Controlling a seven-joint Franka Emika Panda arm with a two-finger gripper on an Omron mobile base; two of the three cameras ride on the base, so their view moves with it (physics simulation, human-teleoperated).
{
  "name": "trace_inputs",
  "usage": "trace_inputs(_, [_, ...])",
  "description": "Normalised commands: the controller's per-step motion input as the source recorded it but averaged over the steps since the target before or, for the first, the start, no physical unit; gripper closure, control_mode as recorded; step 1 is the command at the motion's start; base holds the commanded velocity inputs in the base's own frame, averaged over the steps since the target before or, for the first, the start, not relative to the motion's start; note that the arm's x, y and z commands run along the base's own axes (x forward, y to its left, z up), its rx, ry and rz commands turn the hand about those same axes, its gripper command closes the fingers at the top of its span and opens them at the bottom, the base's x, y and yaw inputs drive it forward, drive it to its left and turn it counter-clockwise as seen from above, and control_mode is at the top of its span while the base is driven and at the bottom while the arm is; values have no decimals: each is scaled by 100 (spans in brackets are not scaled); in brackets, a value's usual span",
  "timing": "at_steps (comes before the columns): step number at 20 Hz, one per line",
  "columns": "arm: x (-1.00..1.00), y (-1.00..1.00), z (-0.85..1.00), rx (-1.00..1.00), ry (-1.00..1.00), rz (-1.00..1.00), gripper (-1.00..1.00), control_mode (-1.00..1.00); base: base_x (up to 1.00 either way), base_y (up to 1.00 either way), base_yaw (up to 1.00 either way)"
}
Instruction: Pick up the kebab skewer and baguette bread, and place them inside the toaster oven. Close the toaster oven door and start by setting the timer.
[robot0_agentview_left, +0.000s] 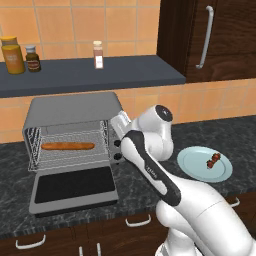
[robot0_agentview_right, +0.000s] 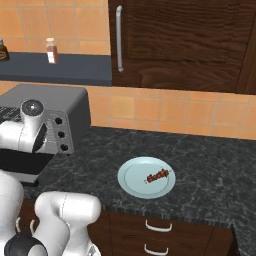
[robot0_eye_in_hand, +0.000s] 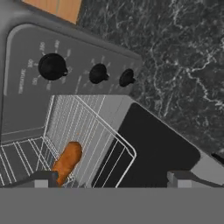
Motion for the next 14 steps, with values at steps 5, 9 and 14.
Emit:
trace_inputs(5, [0, -15, -9, -32, 12, 19, -100, -100, 0, 0, 0])
trace_inputs(9, [0, -1, -13, -45, 24, 12, -100, -100, 0, 0, 0])
trace_inputs(14, [-1, -76, -3, -25, 28, 16, -100, -100, 0, 0, 0])
